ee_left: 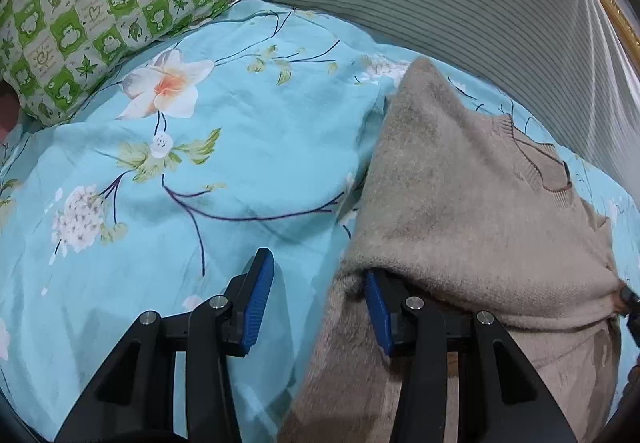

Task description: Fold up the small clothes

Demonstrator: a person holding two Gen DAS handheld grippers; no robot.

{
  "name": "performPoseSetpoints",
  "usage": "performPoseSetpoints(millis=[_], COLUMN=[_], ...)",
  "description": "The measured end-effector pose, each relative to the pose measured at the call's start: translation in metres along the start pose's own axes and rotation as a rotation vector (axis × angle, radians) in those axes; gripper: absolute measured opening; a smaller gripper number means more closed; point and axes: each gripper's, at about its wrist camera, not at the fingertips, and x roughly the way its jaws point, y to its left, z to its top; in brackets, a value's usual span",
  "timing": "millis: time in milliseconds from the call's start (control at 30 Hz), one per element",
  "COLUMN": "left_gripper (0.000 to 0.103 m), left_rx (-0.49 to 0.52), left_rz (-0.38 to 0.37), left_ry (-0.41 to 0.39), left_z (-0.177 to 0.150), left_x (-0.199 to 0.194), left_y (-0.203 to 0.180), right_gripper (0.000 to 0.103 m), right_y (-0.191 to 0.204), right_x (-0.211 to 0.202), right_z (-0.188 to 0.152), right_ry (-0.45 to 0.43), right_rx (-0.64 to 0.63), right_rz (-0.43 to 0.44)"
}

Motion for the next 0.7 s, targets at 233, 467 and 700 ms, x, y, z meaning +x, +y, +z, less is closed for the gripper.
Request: performPoseSetpoints(millis=[233,467,700], left_gripper=[0.053,0.054,0.052], left_rx=[0.038,0.054,0.077], left_rz=[0.015,0.046,0.022], left_ry=[0.031,0.059,0.051], left_z=[-0.009,-0.013,-0.024], left_x=[-0.004,-0.005,-0.048], left_y=[0.001,-0.001,0.012], right_gripper=[0.005,0.008,0.012], right_y=[-0.003,-0.006,0.002], right_x=[0.000,0.009,-0.034], right_z=[-0.012,-0.020,-0.033], right_ry=[0.013,0.036,-0.021], right_rx=[-0.013,-0.038,-0.074], right_rz=[-0.067,-0.199,-0.242])
